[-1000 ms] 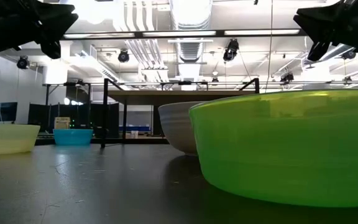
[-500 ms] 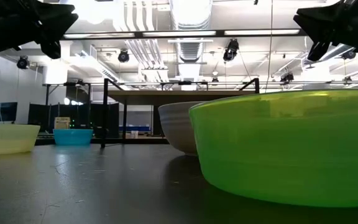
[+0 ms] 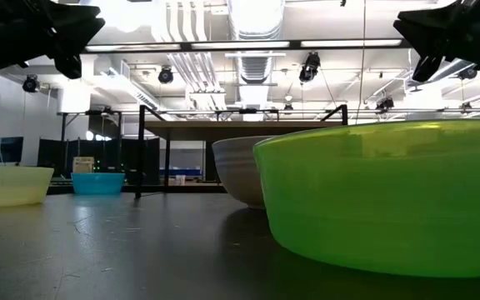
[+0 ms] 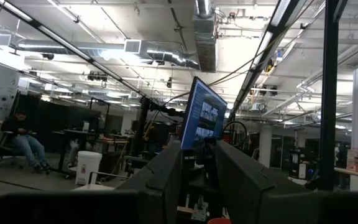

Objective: Place and stack bowls onto a shelf

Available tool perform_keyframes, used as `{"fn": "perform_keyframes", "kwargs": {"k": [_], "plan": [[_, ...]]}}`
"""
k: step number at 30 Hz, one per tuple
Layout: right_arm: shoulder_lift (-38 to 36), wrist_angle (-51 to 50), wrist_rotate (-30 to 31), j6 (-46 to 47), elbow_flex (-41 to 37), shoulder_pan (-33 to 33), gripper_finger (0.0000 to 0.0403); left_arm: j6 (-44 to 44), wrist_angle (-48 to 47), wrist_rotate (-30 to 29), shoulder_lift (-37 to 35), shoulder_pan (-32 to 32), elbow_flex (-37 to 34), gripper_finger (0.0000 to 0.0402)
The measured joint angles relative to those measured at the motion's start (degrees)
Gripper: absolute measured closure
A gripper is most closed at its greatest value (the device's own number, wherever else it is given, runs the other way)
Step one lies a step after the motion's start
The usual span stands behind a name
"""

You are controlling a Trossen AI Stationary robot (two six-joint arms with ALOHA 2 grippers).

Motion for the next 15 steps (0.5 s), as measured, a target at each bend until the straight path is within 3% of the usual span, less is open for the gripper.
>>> {"fn": "perform_keyframes", "kwargs": {"k": [8,15], "plan": [[0.01,0.0,0.0,0.0,0.0,0.0,0.0337,0.24,0.12,-0.61,0.0,-0.01,0.0,0.0318],[0.0,0.0,0.0,0.0,0.0,0.0,0.0337,-3.15,0.61,-5.62,0.0,0.01,0.0,0.0318]]}}
